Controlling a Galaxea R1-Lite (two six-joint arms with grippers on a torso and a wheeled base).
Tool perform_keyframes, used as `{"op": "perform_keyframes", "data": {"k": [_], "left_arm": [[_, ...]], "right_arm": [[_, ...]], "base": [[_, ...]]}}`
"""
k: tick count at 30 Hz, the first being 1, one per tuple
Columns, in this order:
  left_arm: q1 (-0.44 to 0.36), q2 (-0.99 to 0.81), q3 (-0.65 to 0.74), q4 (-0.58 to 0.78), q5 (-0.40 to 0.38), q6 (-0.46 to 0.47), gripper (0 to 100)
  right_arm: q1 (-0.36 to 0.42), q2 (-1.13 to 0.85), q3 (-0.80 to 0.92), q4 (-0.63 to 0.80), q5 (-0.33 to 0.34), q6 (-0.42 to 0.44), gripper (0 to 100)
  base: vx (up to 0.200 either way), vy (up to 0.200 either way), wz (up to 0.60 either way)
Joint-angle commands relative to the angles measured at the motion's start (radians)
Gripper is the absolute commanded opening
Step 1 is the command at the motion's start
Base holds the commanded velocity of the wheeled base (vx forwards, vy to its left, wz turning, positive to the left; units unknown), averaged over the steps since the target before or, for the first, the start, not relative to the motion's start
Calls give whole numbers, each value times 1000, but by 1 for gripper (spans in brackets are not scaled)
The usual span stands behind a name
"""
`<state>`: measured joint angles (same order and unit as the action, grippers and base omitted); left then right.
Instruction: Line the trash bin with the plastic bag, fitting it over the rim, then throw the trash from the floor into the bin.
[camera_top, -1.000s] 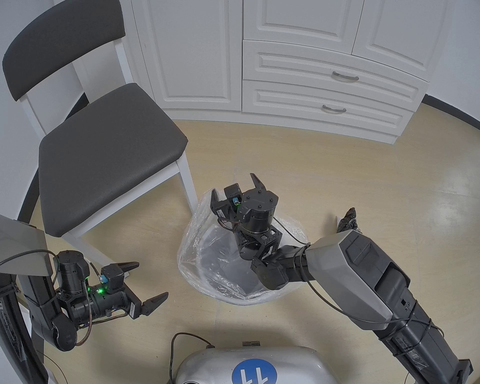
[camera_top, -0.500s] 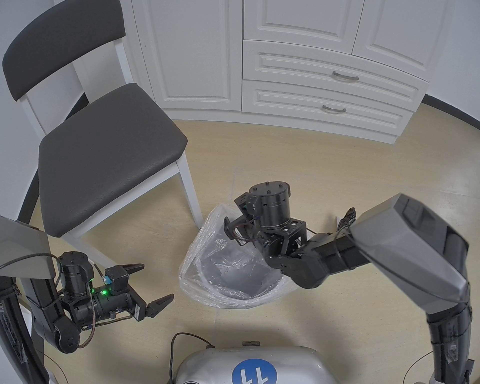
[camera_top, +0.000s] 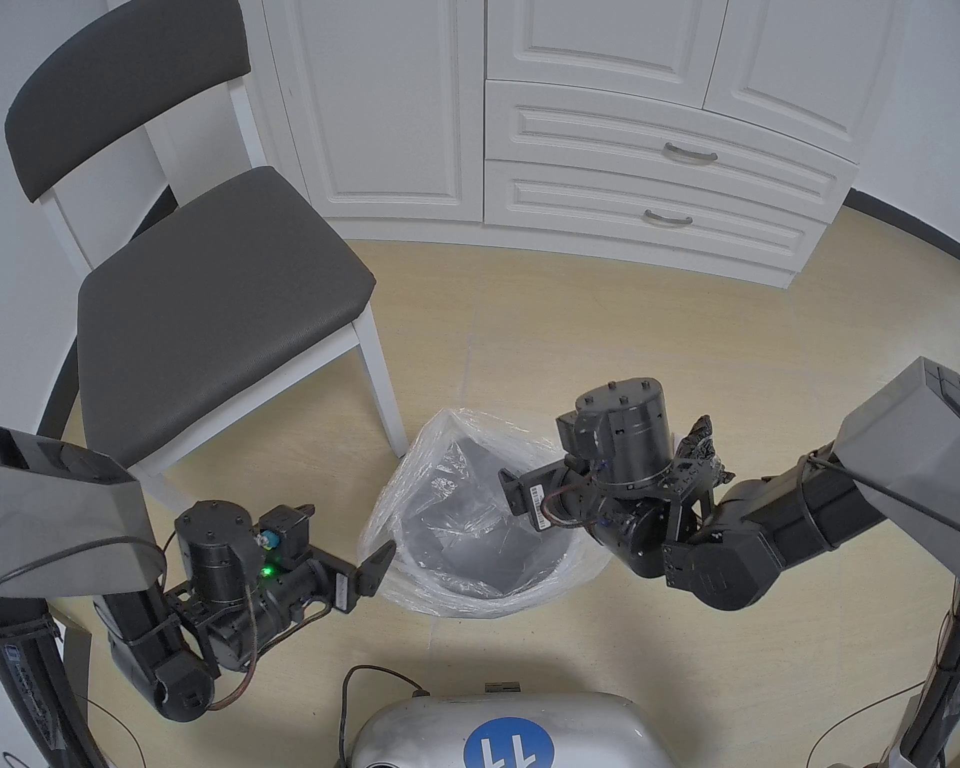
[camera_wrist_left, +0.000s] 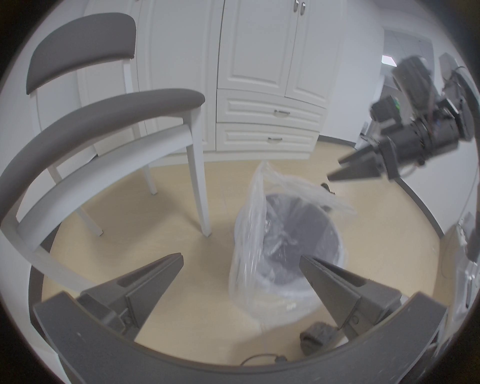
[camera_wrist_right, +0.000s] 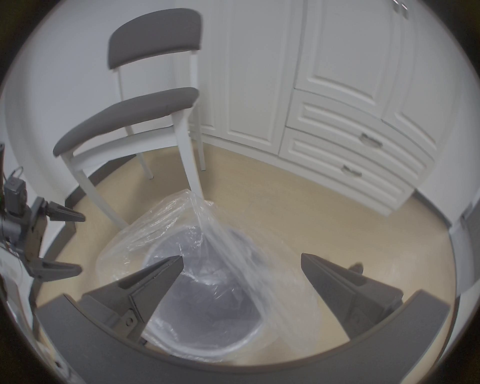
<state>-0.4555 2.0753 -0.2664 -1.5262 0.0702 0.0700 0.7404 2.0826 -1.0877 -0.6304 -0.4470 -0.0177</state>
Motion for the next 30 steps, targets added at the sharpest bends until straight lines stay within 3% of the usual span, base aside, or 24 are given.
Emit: {"op": "perform_keyframes", "data": {"k": [1, 8, 25, 30], "left_arm": [[-34, 94, -171, 29, 85, -39, 100], [17, 83, -298, 253, 76, -47, 100], [43, 94, -309, 267, 71, -47, 100], [43, 137, -327, 259, 83, -49, 100]], "right_arm": [[-9, -41, 114, 3, -2, 177, 100], [-26, -24, 130, 1, 5, 292, 100], [-59, 90, 115, -2, -9, 268, 100], [-81, 110, 95, -71, -13, 269, 100]], "base": [[0, 0, 0], [0, 0, 0], [0, 0, 0], [0, 0, 0]]}}
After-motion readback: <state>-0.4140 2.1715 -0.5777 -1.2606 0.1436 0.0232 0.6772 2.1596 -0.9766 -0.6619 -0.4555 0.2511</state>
